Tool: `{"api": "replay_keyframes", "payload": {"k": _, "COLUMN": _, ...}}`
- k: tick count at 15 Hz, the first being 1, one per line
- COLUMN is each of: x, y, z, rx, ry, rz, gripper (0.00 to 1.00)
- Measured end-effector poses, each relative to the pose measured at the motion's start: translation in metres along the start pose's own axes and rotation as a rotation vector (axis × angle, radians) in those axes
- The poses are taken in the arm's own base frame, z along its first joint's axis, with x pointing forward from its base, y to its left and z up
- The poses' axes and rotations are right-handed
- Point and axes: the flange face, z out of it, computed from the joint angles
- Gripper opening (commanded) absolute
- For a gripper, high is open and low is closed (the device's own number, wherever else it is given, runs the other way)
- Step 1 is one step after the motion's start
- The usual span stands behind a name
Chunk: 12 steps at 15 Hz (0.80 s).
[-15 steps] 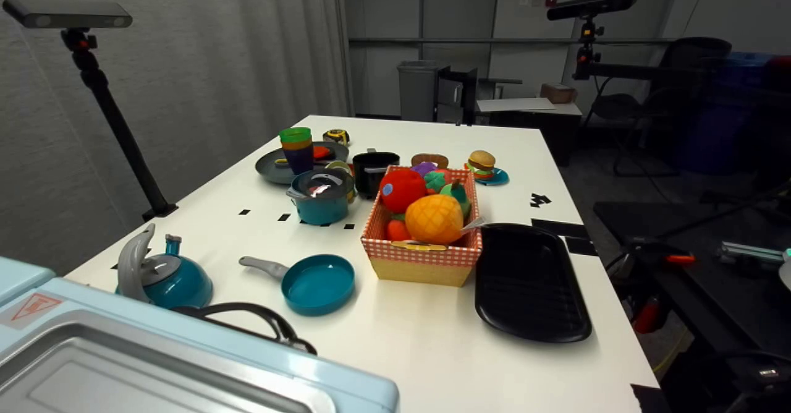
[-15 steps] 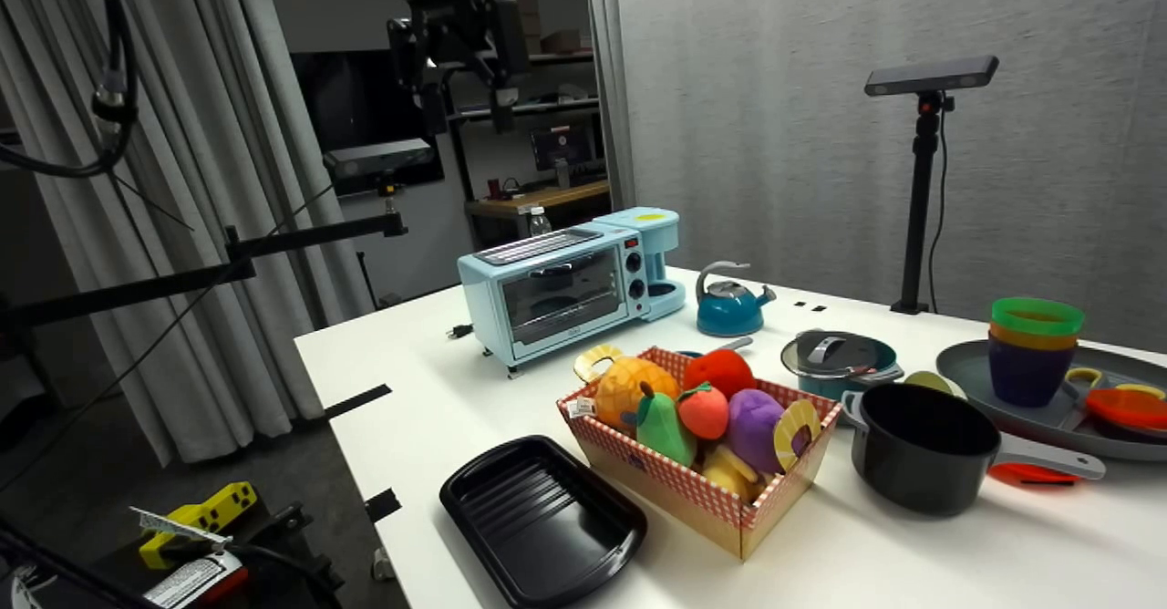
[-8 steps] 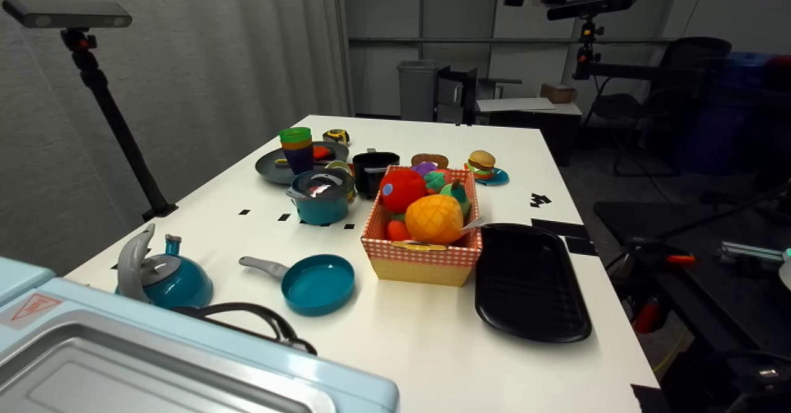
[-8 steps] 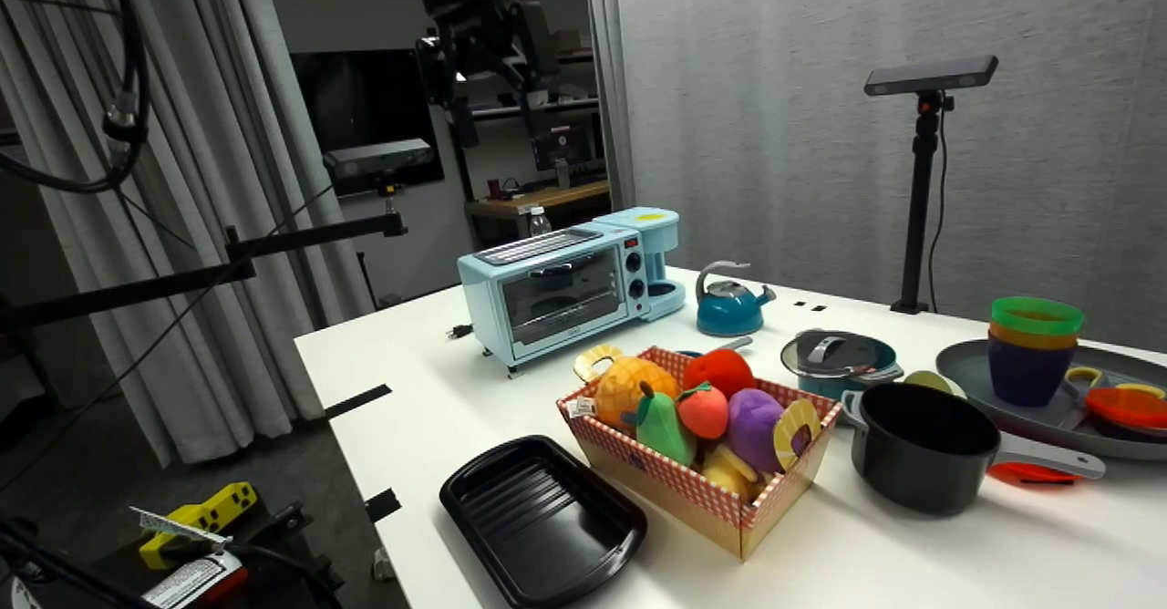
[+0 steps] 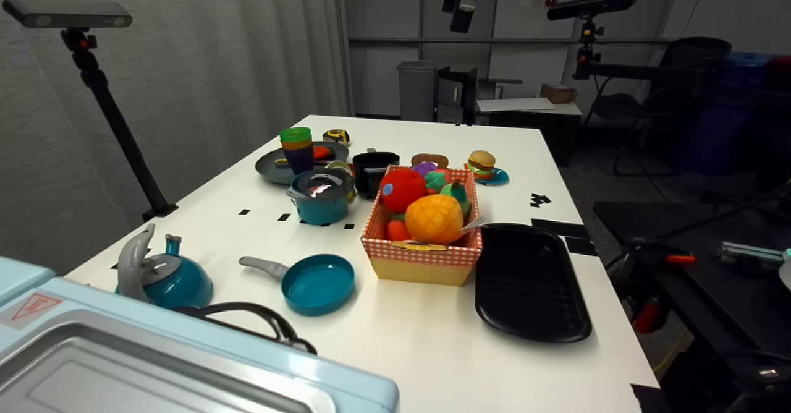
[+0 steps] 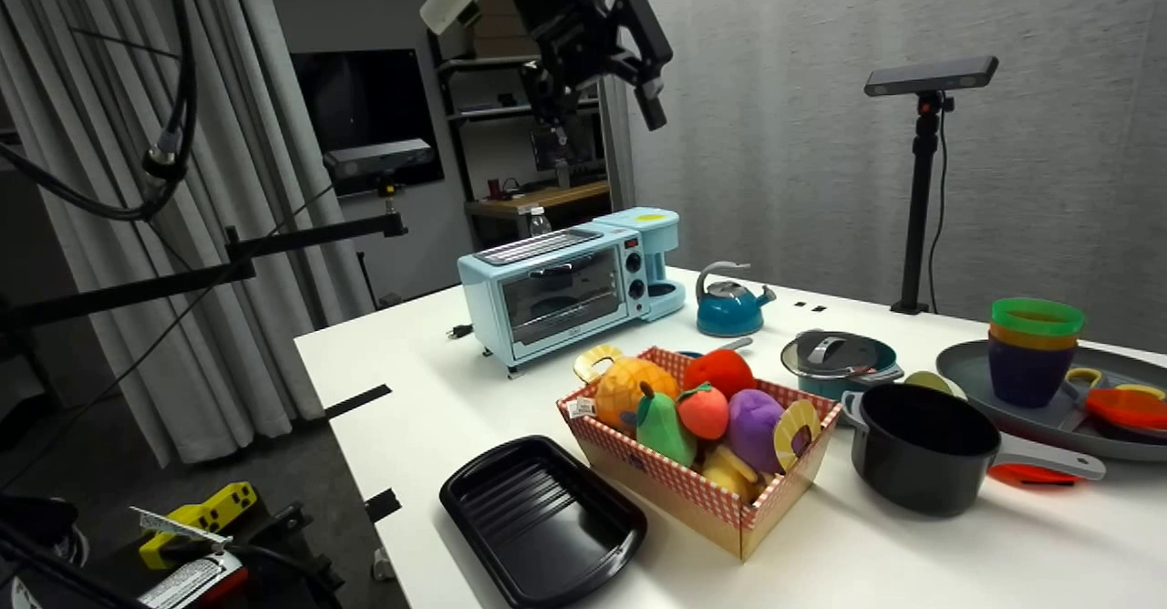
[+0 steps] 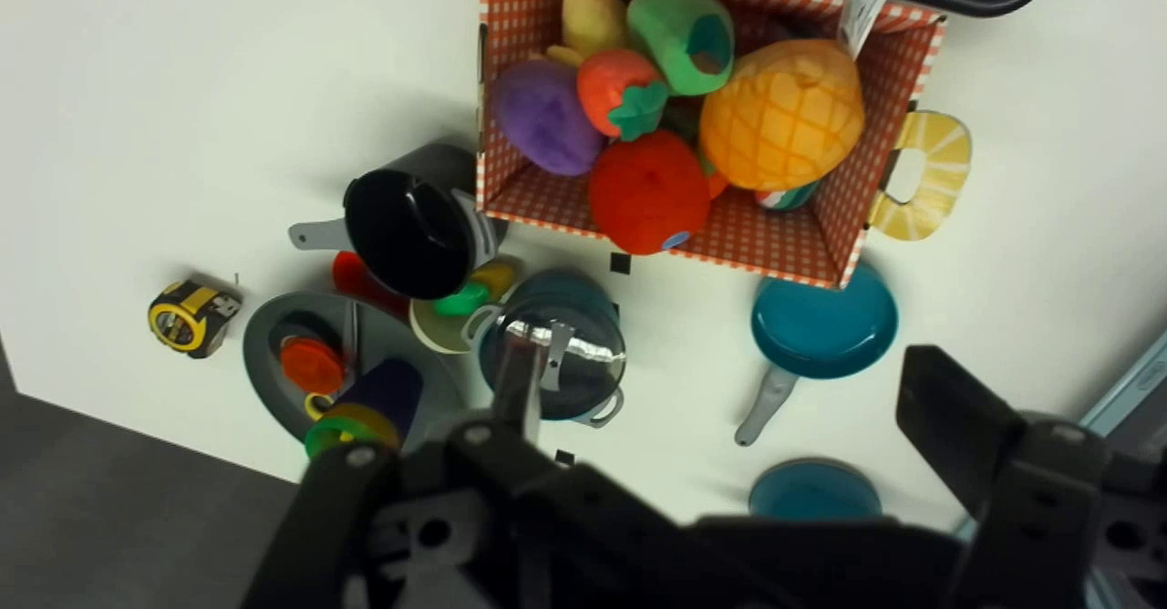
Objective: Move the black lid from the blue pot to the blue pan
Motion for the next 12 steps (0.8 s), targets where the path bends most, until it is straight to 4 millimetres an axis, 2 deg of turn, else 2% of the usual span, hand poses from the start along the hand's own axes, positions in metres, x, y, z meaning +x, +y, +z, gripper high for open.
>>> {"api": "replay_keyframes", "payload": {"k": 2, "x": 0.016, "y": 0.003, "z": 0.008, "rx": -0.032, "ry": 0.023, "rz": 0.029, "gripper": 1.00}}
{"api": "replay_keyframes", "payload": {"k": 8, "x": 0.066, "y": -0.004, "z": 0.027, "rx": -0.050, "ry": 0.077, "rz": 0.124, "gripper": 1.00}}
{"api": "replay_keyframes", "payload": {"k": 12, "x": 0.088, "y": -0.003, "z": 0.037, "rx": -0.057, "ry": 0.090, "rz": 0.176, "gripper": 1.00}}
